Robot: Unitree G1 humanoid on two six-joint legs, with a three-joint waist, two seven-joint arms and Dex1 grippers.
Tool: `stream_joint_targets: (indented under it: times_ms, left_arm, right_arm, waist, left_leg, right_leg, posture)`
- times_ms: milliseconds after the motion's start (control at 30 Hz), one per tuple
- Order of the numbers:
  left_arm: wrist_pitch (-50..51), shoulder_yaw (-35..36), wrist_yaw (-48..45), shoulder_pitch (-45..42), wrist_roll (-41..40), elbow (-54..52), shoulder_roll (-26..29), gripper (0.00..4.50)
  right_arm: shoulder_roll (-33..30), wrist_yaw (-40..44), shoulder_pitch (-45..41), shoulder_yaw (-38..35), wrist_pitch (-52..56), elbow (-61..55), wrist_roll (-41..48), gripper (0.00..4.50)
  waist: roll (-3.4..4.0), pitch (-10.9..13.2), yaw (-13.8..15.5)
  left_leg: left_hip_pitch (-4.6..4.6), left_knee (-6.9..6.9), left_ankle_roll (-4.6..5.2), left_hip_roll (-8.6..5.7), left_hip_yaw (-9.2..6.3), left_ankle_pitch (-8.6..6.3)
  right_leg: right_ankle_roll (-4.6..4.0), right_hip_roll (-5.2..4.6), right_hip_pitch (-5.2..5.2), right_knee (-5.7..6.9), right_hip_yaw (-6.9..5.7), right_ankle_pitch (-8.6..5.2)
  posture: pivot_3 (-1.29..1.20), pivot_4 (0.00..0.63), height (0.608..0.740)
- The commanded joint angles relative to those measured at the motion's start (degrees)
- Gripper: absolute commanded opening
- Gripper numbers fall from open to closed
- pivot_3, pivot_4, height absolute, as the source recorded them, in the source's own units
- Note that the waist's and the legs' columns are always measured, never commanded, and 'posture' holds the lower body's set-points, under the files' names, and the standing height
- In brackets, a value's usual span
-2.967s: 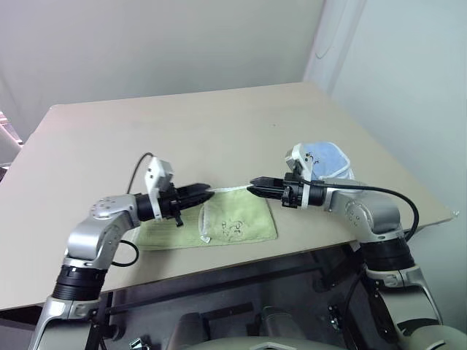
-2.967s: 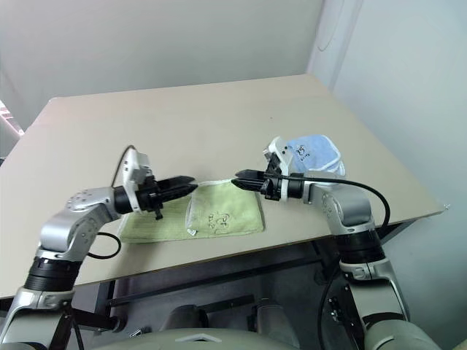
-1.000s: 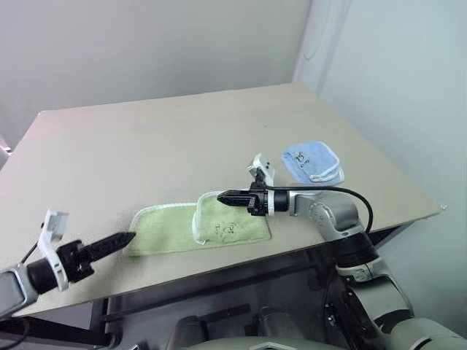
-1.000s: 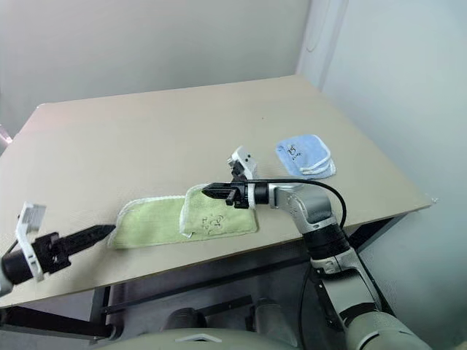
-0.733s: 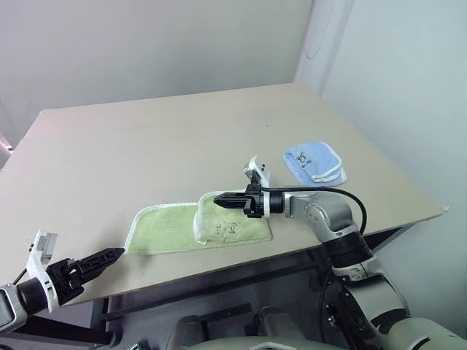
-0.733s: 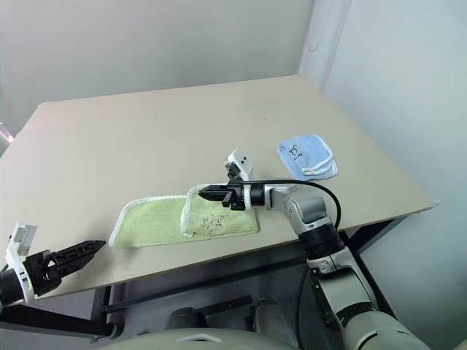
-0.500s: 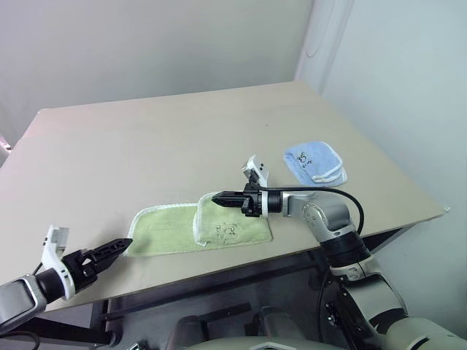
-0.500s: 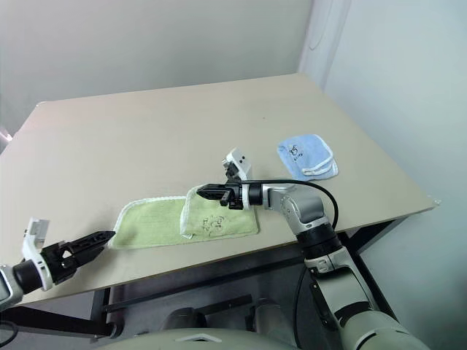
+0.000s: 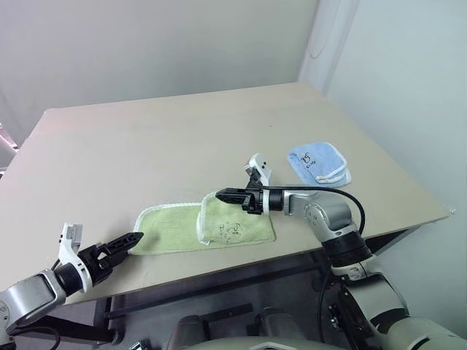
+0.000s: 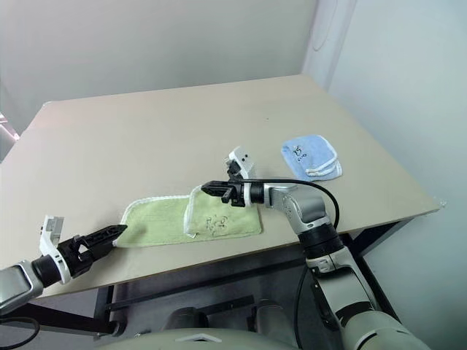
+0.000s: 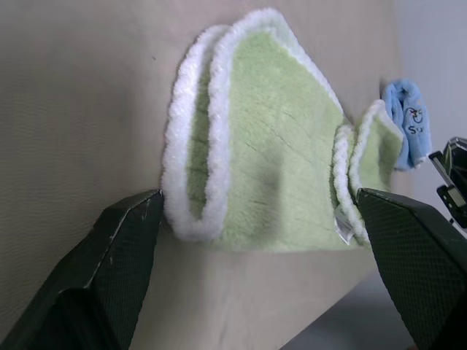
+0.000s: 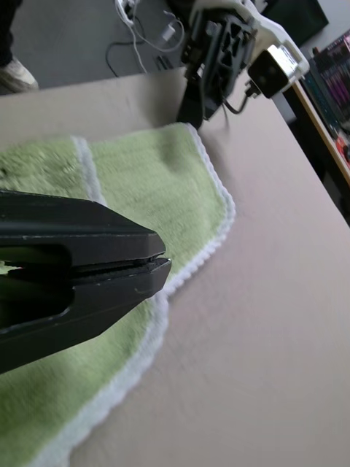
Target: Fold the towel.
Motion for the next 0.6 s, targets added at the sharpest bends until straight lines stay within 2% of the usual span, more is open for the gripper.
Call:
stream_joint_targets:
  times_ms: [33,433,600]
  left_arm:
    - [0.5,-3.6,1.1,-0.4,-4.7,0.5,-0.3,4.48]
    - [-5.1,-7.0,5.6,-0.8,-9.7,1.2,-0.1,4.48]
    - [-6.9,-7.6,6.8,-0.2,-12.3,1.6,0.5,2.89]
  right_arm:
    - [0.3,-0.5,-1.0,-1.9,-1.1,-0.7,0.5,0.00]
    - [0.6,-1.8,-0.9,-1.9,-1.9,-0.3,-0.5,0.00]
    - [0.5,-2.0,-0.7,-1.8,-2.5,-0.2,-0.7,0.00]
  waist:
    - [-0.01,0.0,0.0]
    - [-0.01,0.0,0.9]
    - [-0.06,0.0,0.8]
  left_leg:
    - [-0.02,-0.01,0.12,-0.03,0.00,0.07]
    - [-0.09,-0.04,0.13,-0.33,-0.03,0.08]
    - [-0.12,-0.10,0.14,-0.32,-0.02,0.08]
  right_leg:
    - [0.03,-0.04,0.00,-0.01,0.00,-0.02]
    - [0.15,-0.29,0.01,-0.10,0.00,-0.09]
    - [0.15,-0.27,0.01,-0.14,0.00,-0.09]
  posture:
    - [0.00,0.000,0.740]
    - [0.00,0.000,0.740]
    - [0.00,0.000,0.740]
